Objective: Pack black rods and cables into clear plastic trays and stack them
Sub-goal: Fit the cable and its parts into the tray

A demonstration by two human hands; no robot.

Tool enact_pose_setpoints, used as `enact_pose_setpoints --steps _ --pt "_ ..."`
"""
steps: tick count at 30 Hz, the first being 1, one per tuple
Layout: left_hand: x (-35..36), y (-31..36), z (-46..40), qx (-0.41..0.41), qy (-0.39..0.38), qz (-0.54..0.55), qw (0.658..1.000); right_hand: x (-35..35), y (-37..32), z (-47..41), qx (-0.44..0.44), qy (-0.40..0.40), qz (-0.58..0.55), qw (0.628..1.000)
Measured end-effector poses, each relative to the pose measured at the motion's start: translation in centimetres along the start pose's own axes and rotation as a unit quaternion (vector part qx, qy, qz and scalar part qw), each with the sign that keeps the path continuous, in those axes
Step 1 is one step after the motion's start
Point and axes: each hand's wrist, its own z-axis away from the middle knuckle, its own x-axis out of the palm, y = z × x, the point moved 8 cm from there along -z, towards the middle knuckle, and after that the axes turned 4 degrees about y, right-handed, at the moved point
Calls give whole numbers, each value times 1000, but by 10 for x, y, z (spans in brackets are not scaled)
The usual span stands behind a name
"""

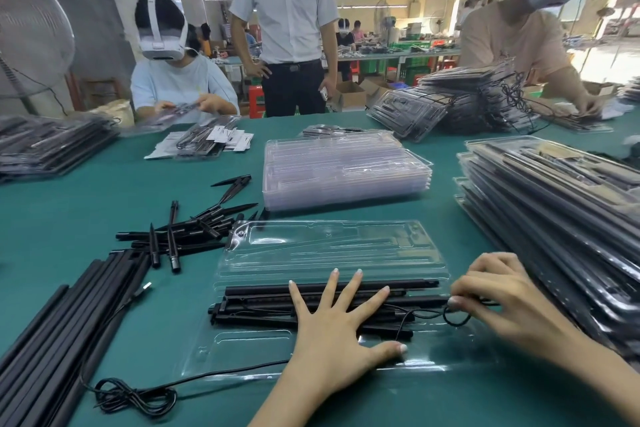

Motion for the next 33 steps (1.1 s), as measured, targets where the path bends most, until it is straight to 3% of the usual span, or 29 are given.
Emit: enact_pose_setpoints --steps 6,10,16,22,28,30,33 --pt "-3 7 1 37 17 4 999 24 -13 7 -17 -120 -98 988" --pt "-4 24 3 116 24 18 993 30 -37 2 -78 -118 -104 985" --pt "-5 30 4 146 20 -13 989 46 -39 2 -62 -124 -110 984" --pt "-18 36 9 164 114 -84 976 49 -33 7 -41 -121 -131 983" --pt "-23 24 5 146 99 171 969 35 -21 12 -16 -88 -126 988" --pt "-20 23 4 140 88 196 967 24 -20 12 -37 -64 -96 993" --pt "-13 24 3 154 66 148 975 15 -23 9 -106 -40 22 993"
